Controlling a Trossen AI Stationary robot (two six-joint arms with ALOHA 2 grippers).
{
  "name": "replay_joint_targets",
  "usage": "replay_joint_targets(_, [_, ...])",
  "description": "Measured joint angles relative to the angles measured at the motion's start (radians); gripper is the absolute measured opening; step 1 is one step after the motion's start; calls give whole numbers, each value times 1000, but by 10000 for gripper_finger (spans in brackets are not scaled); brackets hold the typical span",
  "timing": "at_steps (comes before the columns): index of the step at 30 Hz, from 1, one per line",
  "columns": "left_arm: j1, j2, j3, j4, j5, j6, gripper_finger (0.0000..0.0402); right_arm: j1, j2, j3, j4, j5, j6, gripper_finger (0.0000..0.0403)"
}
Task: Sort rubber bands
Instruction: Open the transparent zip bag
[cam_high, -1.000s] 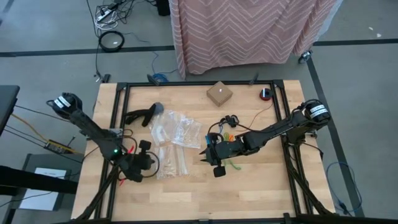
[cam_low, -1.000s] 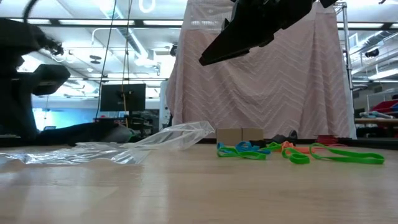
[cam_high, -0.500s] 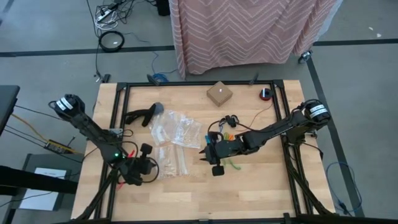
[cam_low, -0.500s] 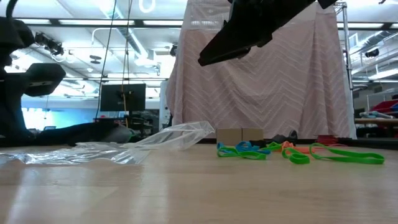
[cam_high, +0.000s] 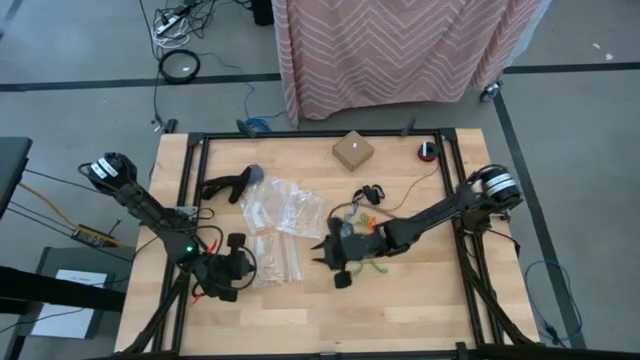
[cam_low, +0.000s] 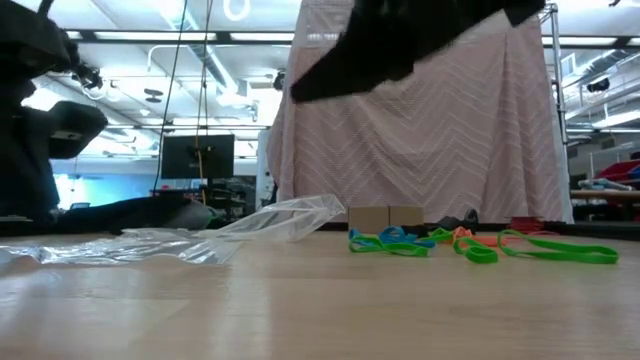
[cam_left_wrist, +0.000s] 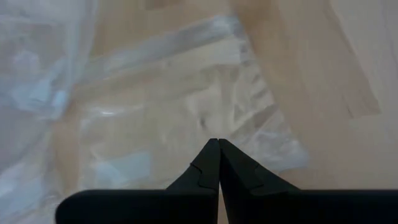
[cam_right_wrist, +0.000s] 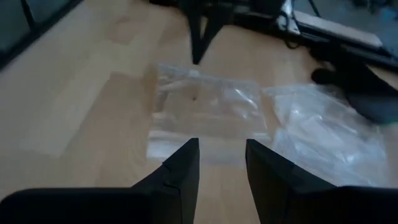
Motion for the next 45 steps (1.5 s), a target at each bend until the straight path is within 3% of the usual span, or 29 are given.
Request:
replay_joint_targets(4, [11,-1,19,-90,-72,-108,14,12,124,139,-46,63,-35,143])
replay_joint_targets(10, [13,-1,27,-149,-89,-229,14,17,311,403,-179,91,-98,167])
replay_joint_targets(20, [13,-1,27,-180,-144,-272,14,40,558,758,-217,100,-127,176])
replay_joint_targets(28, [13,-33,27,-267,-267,-347,14,61,716,958,-261,117,-80,178])
replay_joint_targets(35, [11,-170,28,-327,-324,-363,14,84,804,1053,-257,135,3,177])
replay_joint_targets(41, [11,-289,28,-342,-344,-361,14,102,804,1047,-274,263,3,176])
replay_joint_targets(45, [11,-314,28,-339,-345,-339,14,97,803,1055,-304,228,12,176])
